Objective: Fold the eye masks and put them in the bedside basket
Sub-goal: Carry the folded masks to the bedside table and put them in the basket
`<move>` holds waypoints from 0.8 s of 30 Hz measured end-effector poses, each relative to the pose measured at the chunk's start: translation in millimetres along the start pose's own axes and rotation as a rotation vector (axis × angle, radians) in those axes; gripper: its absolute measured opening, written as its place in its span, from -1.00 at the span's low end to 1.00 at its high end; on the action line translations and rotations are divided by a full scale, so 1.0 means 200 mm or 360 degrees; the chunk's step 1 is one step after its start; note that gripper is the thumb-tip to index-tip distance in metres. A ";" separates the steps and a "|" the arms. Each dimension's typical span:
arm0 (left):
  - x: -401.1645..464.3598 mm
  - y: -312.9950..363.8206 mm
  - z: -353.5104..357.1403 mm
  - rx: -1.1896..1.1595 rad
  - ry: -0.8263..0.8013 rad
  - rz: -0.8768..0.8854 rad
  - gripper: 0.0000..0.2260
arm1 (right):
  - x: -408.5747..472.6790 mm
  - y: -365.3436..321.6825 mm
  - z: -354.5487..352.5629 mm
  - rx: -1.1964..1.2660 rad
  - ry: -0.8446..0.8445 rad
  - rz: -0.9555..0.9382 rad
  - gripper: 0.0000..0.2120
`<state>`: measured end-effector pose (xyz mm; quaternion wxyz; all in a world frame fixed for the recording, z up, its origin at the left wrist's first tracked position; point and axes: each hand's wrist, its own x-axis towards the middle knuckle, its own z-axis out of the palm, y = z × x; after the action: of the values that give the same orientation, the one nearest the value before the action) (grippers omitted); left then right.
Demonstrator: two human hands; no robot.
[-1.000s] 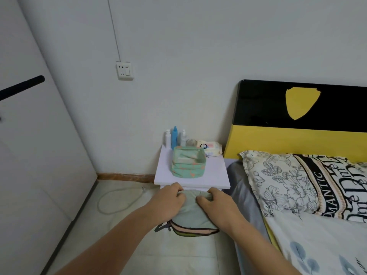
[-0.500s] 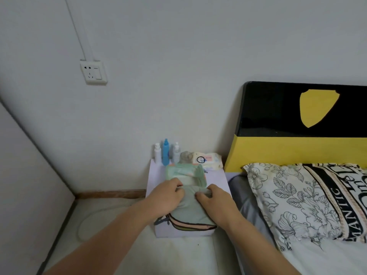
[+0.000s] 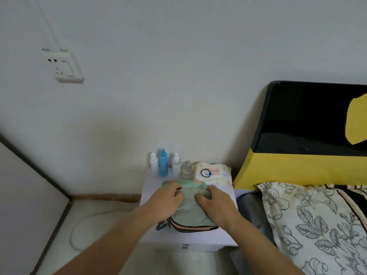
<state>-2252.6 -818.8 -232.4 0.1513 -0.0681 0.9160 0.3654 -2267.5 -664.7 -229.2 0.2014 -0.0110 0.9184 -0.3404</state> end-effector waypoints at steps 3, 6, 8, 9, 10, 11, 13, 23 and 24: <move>0.16 0.04 0.03 -0.0004 0.0034 -0.0085 -0.74 | 0.17 0.04 -0.04 -0.0015 -0.0046 0.0021 -0.69; 0.28 0.03 0.07 -0.0022 0.0067 -0.0151 -0.73 | 0.32 0.09 -0.04 -0.0030 -0.0084 0.0019 -0.77; 0.35 0.01 0.09 -0.0070 0.0059 -0.0169 -0.73 | 0.40 0.12 -0.03 -0.0028 -0.0124 0.0007 -0.79; 0.38 -0.01 0.11 -0.0088 0.0060 -0.0165 -0.74 | 0.44 0.14 -0.02 -0.0028 -0.0142 -0.0003 -0.79; 0.41 -0.03 0.12 -0.0101 0.0068 -0.0162 -0.76 | 0.47 0.16 0.00 -0.0027 -0.0154 -0.0015 -0.78; 0.44 -0.04 0.14 -0.0118 0.0078 -0.0163 -0.77 | 0.51 0.18 0.01 -0.0019 -0.0165 -0.0019 -0.76; 0.50 -0.08 0.17 -0.0147 0.0076 -0.0163 -0.78 | 0.57 0.21 0.05 0.0019 -0.0181 -0.0012 -0.76; 0.76 -0.40 0.37 -0.0187 -0.0130 -0.0337 -0.71 | 0.84 0.40 0.35 0.0060 -0.0291 0.0177 -0.79; 0.78 -0.43 0.40 -0.0178 -0.0146 -0.0356 -0.71 | 0.87 0.41 0.39 0.0060 -0.0302 0.0192 -0.79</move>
<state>-2362.0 -829.0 -394.3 0.2287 -0.1615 0.8729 0.3995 -2387.8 -676.7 -397.2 0.3077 0.0161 0.8876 -0.3423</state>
